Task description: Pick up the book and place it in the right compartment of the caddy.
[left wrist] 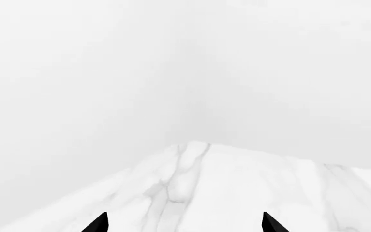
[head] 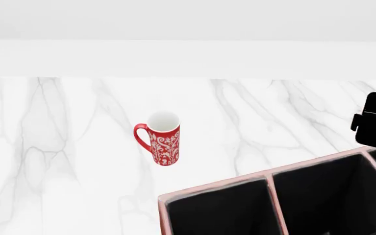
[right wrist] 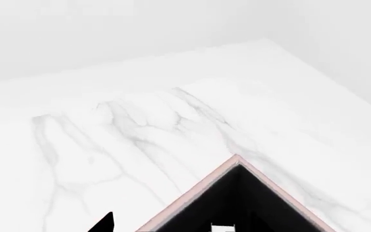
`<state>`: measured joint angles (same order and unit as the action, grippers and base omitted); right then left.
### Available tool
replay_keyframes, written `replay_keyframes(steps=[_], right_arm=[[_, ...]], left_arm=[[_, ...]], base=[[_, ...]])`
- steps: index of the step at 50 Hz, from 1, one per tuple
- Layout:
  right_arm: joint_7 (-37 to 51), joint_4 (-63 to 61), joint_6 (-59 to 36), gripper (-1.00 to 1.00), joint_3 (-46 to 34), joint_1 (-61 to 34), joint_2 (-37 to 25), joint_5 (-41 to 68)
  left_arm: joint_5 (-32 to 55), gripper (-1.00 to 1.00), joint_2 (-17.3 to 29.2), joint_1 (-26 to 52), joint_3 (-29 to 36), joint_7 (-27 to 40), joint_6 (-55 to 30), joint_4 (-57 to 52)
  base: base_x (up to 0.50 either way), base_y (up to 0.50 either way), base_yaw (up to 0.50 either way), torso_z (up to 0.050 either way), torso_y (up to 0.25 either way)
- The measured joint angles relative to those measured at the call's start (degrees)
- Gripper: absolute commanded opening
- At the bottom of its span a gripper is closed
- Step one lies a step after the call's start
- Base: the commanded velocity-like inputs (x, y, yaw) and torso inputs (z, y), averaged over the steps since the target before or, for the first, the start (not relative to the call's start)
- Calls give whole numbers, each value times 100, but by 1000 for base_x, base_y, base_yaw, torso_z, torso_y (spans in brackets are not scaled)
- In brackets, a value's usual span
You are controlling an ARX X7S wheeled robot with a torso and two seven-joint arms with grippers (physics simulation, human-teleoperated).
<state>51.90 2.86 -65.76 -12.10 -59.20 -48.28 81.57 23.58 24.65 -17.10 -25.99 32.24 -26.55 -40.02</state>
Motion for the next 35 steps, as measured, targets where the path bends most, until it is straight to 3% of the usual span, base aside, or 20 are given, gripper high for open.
replay_keyframes(steps=[9, 19, 35], right_arm=[[-817, 266, 568, 100, -734, -306, 690, -926], [-1657, 758, 1275, 100, -1482, -527, 1521, -1813], [-2358, 1217, 2002, 100, -2080, -628, 2402, -2457]], left_arm=[[184, 100, 414, 2189, 1503, -258, -969, 493], [17, 100, 193, 4314, 3107, -856, -1170, 1752], [-243, 100, -417, 6128, 4364, -1575, -842, 3442]], base=[[0, 0, 0, 0, 0], [0, 0, 0, 0, 0], [0, 0, 0, 0, 0]])
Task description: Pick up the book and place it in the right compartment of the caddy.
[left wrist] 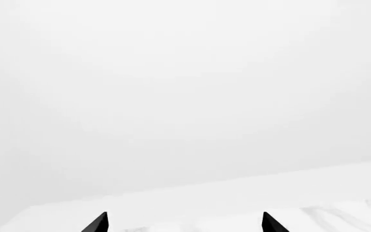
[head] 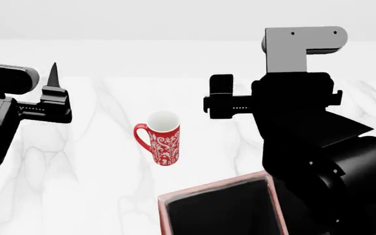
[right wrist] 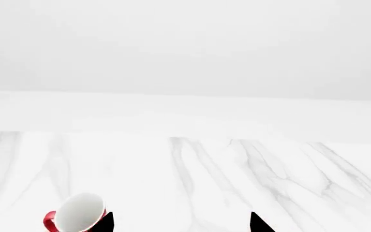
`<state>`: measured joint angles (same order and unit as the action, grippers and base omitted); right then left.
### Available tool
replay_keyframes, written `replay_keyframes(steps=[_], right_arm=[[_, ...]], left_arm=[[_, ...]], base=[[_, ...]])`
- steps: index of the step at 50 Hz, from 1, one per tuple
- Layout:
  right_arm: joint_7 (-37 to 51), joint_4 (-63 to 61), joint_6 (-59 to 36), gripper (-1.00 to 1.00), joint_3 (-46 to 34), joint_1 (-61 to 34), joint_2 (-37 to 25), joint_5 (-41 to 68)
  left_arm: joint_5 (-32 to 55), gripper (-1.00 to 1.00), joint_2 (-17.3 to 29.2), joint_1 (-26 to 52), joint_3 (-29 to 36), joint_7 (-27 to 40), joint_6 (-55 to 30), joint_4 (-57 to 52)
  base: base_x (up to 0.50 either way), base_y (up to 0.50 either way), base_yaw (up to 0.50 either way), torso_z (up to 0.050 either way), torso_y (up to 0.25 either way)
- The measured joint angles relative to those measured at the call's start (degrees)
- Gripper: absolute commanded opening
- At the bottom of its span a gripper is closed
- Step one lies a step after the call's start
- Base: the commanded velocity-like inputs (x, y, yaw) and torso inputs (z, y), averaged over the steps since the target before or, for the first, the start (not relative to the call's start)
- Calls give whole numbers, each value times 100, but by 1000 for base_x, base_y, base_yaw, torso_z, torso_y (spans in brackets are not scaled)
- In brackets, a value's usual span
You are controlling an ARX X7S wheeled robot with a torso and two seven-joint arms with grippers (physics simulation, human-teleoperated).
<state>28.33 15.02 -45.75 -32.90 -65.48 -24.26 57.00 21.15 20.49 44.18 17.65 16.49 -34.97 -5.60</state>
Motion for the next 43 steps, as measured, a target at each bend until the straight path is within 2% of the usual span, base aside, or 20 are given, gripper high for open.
replay_keyframes(steps=[15, 43], right_arm=[[-242, 78, 277, 100, -220, 12, 293, -207], [-393, 242, 468, 100, -375, 17, 405, -387]], left_arm=[[-102, 100, -291, 601, 408, -307, 256, 765], [-107, 100, -363, 754, 558, -390, 375, 1014]], base=[[0, 0, 0, 0, 0], [0, 0, 0, 0, 0]])
